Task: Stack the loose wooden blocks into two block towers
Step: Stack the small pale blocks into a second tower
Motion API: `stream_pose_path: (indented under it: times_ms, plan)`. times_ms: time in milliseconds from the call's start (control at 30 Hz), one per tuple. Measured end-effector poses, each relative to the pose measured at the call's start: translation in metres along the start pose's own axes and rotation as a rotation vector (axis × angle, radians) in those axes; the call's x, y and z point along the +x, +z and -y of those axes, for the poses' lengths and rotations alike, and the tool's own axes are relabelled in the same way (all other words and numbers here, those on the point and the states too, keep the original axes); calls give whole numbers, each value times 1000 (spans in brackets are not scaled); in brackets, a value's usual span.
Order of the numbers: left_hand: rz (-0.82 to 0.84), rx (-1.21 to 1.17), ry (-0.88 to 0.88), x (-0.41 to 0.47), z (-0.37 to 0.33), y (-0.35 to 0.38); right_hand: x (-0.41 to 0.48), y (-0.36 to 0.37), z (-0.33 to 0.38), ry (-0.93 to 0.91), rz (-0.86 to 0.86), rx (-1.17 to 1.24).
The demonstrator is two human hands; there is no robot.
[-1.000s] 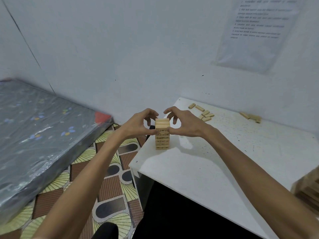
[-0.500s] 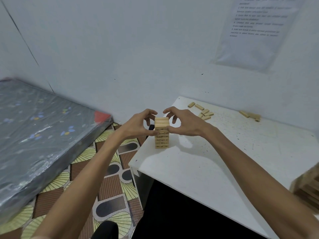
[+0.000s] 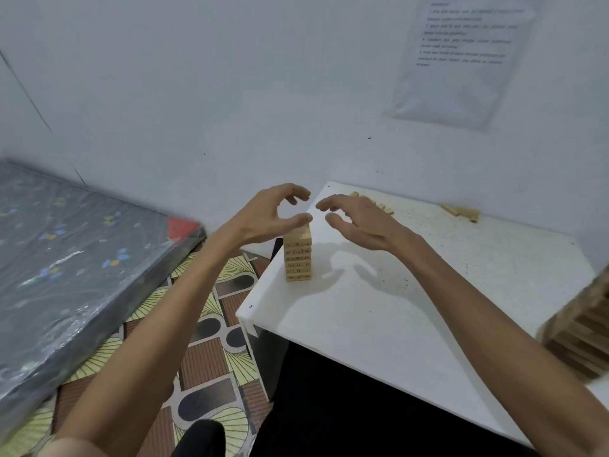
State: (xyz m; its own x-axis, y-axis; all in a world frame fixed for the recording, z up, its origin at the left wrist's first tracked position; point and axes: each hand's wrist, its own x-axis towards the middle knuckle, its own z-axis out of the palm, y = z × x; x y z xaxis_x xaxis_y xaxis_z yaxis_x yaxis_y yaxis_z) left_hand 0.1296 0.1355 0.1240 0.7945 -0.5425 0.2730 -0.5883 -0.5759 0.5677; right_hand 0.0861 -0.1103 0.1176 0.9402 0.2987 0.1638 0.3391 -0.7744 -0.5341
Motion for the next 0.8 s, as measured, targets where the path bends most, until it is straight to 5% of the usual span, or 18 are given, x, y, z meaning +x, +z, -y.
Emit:
stream_pose_path:
  times_ms: [800]
  plan:
    - [208,34,194,133,-95,162,-110,-71,-122,569,-195,-329]
